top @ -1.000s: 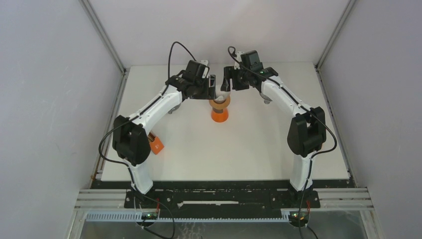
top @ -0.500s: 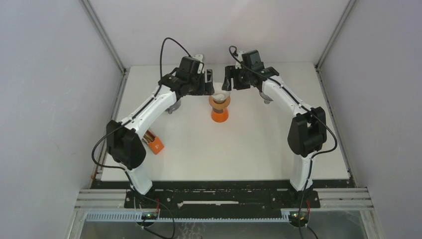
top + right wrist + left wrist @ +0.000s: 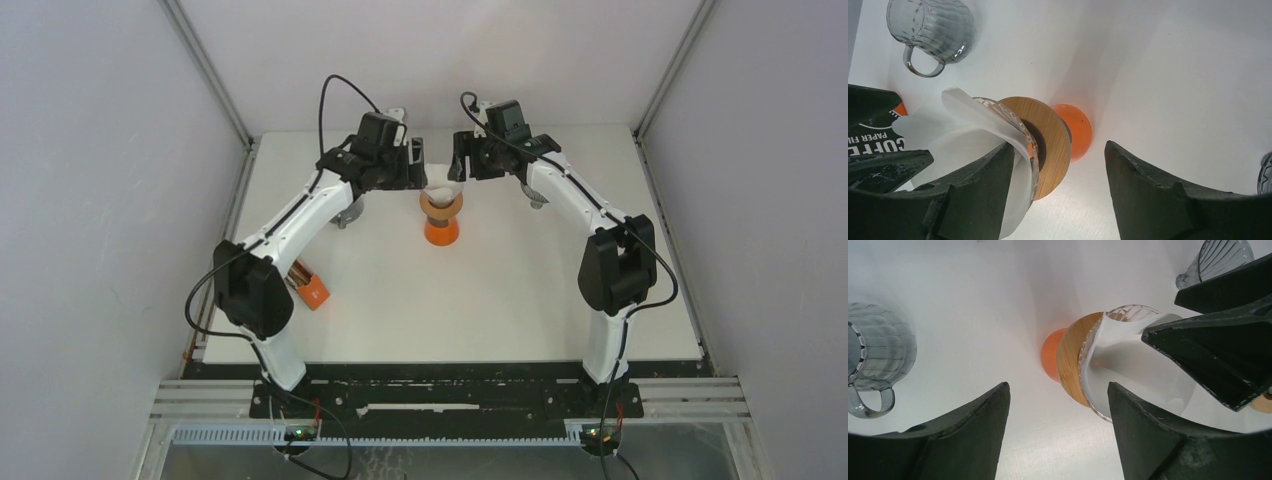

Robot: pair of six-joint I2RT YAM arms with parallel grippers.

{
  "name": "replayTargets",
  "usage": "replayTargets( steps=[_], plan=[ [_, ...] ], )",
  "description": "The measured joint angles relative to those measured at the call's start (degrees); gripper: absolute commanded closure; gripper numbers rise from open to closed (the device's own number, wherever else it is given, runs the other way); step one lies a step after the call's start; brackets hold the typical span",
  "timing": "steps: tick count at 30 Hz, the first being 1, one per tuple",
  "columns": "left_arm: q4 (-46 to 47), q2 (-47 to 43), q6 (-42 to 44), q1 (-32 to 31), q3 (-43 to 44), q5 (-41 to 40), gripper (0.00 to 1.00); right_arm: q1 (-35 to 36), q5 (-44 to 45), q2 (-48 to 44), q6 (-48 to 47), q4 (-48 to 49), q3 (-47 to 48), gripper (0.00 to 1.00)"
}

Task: Place the coffee filter in the dripper
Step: Place the coffee filter in the coffee dripper.

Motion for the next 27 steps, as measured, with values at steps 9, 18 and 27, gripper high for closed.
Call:
replayTargets(
  steps=[9,18,27],
  plan=[
    [-1.11,3.58,0.07,0.2,0.0,0.04,0.25,0.0,1.33,1.09,0.02,-0.22,0.0,0.26],
    [-1.53,4.5,0.11,0.2,0.66,0.35,0.25,0.09,1.14,2.03,0.13,-0.59,0.0,0.26],
    [-1.66,4.5,0.13,0.2,0.68,0.44,0.24,0.17,1.11,2.03,0.11,-0.74,0.0,0.25]
  ],
)
